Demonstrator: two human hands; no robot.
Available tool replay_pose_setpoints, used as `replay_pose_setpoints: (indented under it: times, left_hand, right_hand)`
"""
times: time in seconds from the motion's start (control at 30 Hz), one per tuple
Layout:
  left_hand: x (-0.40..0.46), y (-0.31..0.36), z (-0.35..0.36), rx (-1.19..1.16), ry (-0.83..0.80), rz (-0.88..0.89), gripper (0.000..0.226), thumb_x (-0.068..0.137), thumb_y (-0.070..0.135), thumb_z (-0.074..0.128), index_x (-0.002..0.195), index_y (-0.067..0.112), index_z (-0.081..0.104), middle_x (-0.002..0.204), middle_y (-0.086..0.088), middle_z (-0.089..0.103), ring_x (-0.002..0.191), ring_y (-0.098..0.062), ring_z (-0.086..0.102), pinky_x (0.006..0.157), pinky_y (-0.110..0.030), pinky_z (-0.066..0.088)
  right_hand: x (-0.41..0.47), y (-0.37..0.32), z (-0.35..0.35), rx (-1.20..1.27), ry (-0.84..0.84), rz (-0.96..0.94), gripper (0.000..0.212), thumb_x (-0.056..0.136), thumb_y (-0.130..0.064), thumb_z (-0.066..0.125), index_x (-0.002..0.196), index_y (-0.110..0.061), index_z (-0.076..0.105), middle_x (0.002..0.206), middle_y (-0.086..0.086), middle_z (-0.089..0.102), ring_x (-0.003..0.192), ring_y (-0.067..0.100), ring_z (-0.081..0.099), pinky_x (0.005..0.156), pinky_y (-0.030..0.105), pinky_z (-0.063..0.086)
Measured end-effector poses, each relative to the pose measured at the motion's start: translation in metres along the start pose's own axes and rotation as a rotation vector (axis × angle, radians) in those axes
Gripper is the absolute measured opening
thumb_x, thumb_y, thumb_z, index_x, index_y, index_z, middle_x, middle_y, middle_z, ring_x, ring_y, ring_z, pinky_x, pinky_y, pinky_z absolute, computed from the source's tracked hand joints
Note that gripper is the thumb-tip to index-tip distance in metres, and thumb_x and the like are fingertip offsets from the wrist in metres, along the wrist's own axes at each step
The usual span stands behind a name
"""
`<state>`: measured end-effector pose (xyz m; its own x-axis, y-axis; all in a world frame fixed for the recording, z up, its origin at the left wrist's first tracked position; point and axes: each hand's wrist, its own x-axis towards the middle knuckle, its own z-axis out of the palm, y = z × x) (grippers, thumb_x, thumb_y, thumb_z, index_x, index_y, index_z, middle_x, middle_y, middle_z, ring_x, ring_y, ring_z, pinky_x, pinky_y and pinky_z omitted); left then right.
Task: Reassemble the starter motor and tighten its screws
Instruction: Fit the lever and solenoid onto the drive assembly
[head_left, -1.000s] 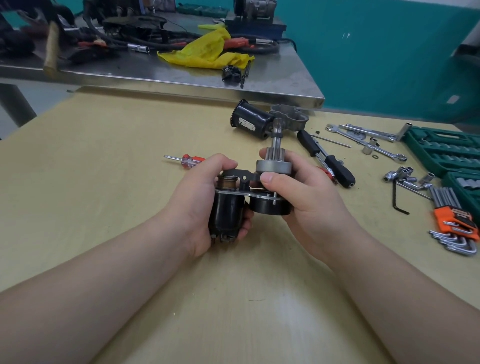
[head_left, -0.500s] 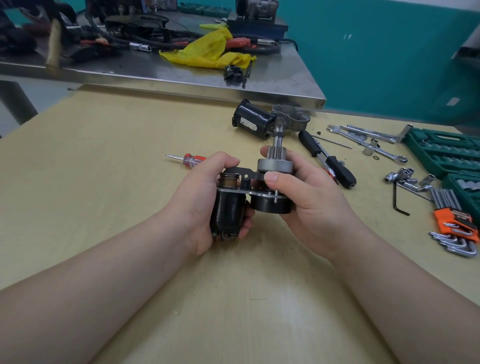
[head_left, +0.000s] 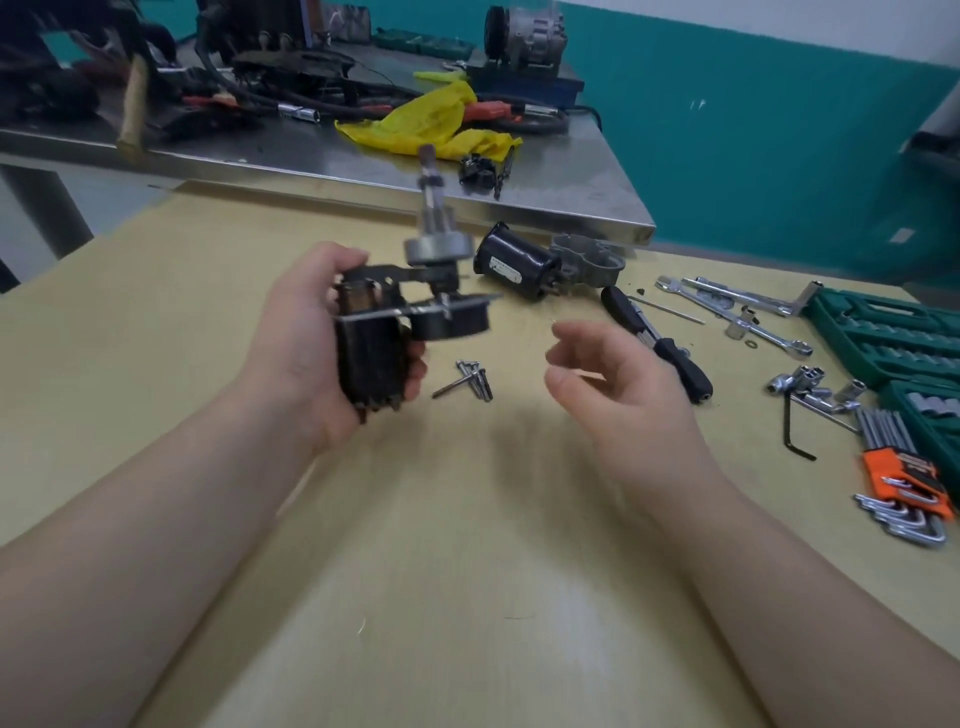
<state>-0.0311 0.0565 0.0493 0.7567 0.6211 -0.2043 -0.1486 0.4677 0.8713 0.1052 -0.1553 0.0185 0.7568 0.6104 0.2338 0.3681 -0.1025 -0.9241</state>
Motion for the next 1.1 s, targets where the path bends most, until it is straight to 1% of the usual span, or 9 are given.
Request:
replay_pose_setpoints:
  times: [0.13, 0.2, 0.27, 0.37, 0.5, 0.7, 0.8, 0.97, 1.1]
  left_hand:
    - [0.011, 0.019, -0.021, -0.030, 0.115, 0.081, 0.035, 0.088, 0.048, 0.062, 0.080, 0.014, 0.068, 0.077, -0.016, 0.069, 0.056, -0.031, 0.061, 0.055, -0.036, 0.052]
    - [0.014, 0.021, -0.027, -0.033, 0.141, 0.069, 0.039, 0.087, 0.049, 0.062, 0.072, 0.016, 0.072, 0.077, -0.016, 0.070, 0.057, -0.030, 0.062, 0.056, -0.036, 0.054]
    - [0.017, 0.019, -0.028, -0.040, 0.155, 0.042, 0.042, 0.088, 0.050, 0.062, 0.065, 0.016, 0.074, 0.076, -0.016, 0.070, 0.056, -0.030, 0.062, 0.056, -0.035, 0.054]
    - [0.019, 0.014, -0.028, -0.040, 0.156, 0.001, 0.040, 0.088, 0.050, 0.061, 0.075, 0.014, 0.071, 0.075, -0.017, 0.070, 0.054, -0.030, 0.062, 0.054, -0.034, 0.054]
    - [0.021, 0.009, -0.026, -0.036, 0.132, -0.018, 0.037, 0.089, 0.049, 0.061, 0.088, 0.012, 0.064, 0.076, -0.017, 0.070, 0.054, -0.030, 0.060, 0.052, -0.034, 0.052]
    - [0.022, 0.009, -0.026, -0.048, 0.123, -0.025, 0.038, 0.090, 0.049, 0.060, 0.092, 0.011, 0.064, 0.076, -0.018, 0.069, 0.054, -0.030, 0.060, 0.052, -0.034, 0.052]
    - [0.025, 0.009, -0.029, -0.062, 0.142, -0.030, 0.038, 0.089, 0.050, 0.061, 0.091, 0.012, 0.065, 0.076, -0.017, 0.070, 0.054, -0.030, 0.061, 0.053, -0.034, 0.054]
    - [0.028, 0.008, -0.030, -0.080, 0.152, -0.041, 0.038, 0.087, 0.051, 0.063, 0.093, 0.013, 0.064, 0.076, -0.015, 0.072, 0.055, -0.030, 0.063, 0.055, -0.035, 0.055]
    - [0.028, 0.006, -0.029, -0.072, 0.147, -0.045, 0.040, 0.087, 0.051, 0.063, 0.095, 0.012, 0.064, 0.078, -0.016, 0.072, 0.055, -0.030, 0.064, 0.055, -0.035, 0.055]
  right_hand:
    - [0.008, 0.011, 0.013, -0.324, -0.070, -0.008, 0.026, 0.098, -0.021, 0.072, 0.112, -0.043, 0.070, 0.106, -0.019, 0.071, 0.098, 0.004, 0.067, 0.090, 0.025, 0.052]
    - [0.013, 0.012, 0.018, -0.448, -0.145, -0.013, 0.024, 0.099, -0.023, 0.070, 0.113, -0.042, 0.071, 0.109, -0.018, 0.067, 0.098, 0.001, 0.064, 0.092, 0.026, 0.051]
    - [0.018, 0.012, 0.023, -0.560, -0.186, -0.035, 0.022, 0.099, -0.024, 0.068, 0.116, -0.037, 0.074, 0.108, -0.016, 0.064, 0.103, 0.007, 0.062, 0.097, 0.033, 0.052]
    - [0.027, 0.007, 0.031, -0.646, -0.231, -0.070, 0.025, 0.100, -0.029, 0.066, 0.122, -0.038, 0.072, 0.107, -0.017, 0.059, 0.110, 0.010, 0.060, 0.099, 0.035, 0.052]
    - [0.040, 0.000, 0.045, -0.804, -0.307, -0.201, 0.033, 0.103, -0.037, 0.062, 0.135, -0.042, 0.066, 0.119, -0.010, 0.054, 0.121, 0.015, 0.049, 0.096, 0.033, 0.045]
    - [0.043, -0.011, 0.068, -1.054, -0.414, -0.443, 0.035, 0.107, -0.025, 0.053, 0.125, -0.045, 0.075, 0.113, -0.002, 0.053, 0.109, 0.026, 0.043, 0.091, 0.038, 0.039]
    - [0.029, -0.008, 0.075, -1.089, -0.470, -0.496, 0.036, 0.107, -0.018, 0.050, 0.129, -0.034, 0.074, 0.116, -0.002, 0.058, 0.111, 0.027, 0.044, 0.090, 0.037, 0.037]
    - [0.009, 0.002, 0.064, -1.096, -0.506, -0.504, 0.047, 0.101, -0.008, 0.046, 0.143, -0.021, 0.061, 0.135, -0.002, 0.056, 0.120, 0.027, 0.043, 0.101, 0.039, 0.040]
    - [0.000, 0.005, 0.052, -0.901, -0.450, -0.431, 0.054, 0.094, 0.003, 0.052, 0.142, -0.016, 0.067, 0.134, 0.000, 0.065, 0.117, 0.028, 0.051, 0.104, 0.037, 0.044]
